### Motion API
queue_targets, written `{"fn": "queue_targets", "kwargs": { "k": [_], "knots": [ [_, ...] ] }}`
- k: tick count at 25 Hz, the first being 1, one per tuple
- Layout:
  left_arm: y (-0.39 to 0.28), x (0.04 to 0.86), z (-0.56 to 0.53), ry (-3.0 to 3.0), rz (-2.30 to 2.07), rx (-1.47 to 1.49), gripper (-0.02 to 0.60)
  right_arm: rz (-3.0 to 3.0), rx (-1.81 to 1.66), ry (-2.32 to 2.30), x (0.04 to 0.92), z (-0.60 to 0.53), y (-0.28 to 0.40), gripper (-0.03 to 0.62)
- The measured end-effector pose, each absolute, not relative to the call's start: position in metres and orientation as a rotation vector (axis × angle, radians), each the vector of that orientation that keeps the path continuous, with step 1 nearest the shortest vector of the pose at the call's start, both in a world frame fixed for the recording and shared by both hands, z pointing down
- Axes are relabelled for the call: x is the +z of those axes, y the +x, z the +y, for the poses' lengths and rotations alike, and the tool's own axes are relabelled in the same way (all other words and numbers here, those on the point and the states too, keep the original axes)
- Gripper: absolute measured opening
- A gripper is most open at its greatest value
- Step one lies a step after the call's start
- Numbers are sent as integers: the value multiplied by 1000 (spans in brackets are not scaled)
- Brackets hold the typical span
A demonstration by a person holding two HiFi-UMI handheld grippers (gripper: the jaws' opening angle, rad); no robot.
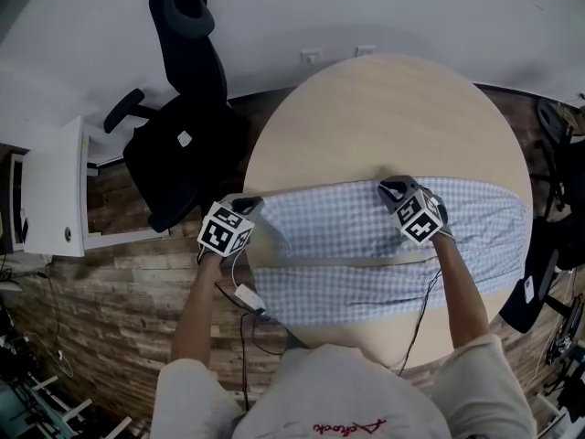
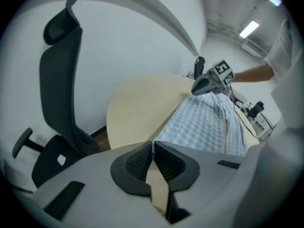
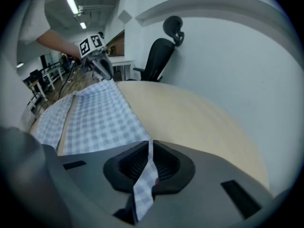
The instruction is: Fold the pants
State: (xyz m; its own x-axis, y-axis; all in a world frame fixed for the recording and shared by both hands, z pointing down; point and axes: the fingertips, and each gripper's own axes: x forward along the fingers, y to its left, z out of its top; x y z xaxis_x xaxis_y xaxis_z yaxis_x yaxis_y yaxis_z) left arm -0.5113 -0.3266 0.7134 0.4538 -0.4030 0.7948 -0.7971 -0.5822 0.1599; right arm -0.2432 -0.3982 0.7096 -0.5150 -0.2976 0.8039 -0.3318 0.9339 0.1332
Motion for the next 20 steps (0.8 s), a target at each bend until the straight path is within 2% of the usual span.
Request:
{"fn": "queue_targets", "kwargs": {
  "k": [6,9,15,20],
  "knots": [
    [-513,726,-331,2298,-717,1255,43,-1987,-39,159,738,-401,-243,37],
    [-516,731,-329,2325,-570,1403,43,-1930,-42,59,741,-407,-243,132],
    [-519,739,-335,2348,-406,1584,43,-1845,75,-82,745,-419,-244,126],
    [-519,741,-337,2364,-386,1620,43,-1795,124,-141,748,-424,-241,81]
  ]
}}
